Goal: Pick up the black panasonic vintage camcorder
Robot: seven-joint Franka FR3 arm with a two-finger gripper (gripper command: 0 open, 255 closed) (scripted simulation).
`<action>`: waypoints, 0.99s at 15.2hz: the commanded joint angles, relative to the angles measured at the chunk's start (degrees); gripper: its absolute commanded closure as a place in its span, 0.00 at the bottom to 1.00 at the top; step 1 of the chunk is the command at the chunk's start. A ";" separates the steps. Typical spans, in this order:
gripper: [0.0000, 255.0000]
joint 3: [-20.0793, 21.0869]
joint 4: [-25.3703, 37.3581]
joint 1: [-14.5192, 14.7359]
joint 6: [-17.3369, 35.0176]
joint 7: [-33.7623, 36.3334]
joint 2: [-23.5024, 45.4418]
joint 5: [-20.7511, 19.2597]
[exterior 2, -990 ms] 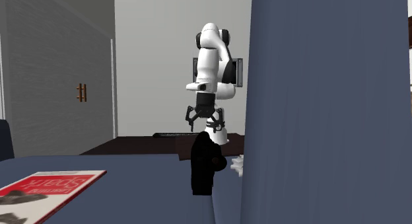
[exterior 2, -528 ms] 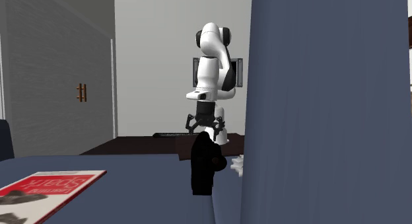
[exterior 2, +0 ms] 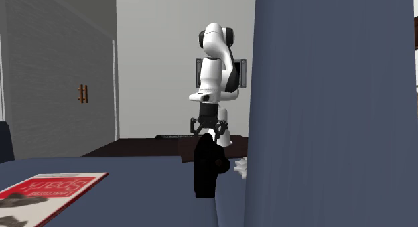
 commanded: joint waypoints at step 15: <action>1.00 0.89 2.91 -0.17 -12.97 -0.55 -10.10 0.10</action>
